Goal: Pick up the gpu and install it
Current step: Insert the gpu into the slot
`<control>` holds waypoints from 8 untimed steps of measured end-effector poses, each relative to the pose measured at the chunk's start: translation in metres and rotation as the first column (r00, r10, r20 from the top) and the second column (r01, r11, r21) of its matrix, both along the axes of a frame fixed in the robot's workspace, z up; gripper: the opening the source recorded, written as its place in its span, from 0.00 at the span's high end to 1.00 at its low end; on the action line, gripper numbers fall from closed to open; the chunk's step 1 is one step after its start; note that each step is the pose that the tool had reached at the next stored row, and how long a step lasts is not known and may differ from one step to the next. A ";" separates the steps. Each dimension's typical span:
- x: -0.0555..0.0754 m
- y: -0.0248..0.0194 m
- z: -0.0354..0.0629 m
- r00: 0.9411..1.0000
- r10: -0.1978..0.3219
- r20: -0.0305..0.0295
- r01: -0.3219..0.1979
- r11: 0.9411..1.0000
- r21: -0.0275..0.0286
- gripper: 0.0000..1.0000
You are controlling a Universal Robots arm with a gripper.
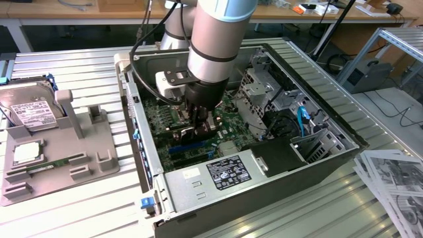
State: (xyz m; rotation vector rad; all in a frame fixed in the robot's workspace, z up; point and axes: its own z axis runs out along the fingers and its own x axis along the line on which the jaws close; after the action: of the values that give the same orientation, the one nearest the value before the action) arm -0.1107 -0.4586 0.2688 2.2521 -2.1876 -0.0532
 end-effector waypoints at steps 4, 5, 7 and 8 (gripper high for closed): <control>0.000 0.0000 0.0000 1.000 0.000 0.000 0.000 1.000 0.000 0.73; 0.000 0.0000 0.0000 1.000 0.000 0.000 0.000 1.000 0.000 0.73; 0.000 0.0000 0.0000 1.000 0.000 0.000 0.000 1.000 0.000 0.73; 0.000 0.0000 0.0000 1.000 0.000 0.000 0.000 1.000 0.000 0.73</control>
State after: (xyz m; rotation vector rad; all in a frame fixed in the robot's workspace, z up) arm -0.1107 -0.4586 0.2688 2.2521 -2.1876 -0.0532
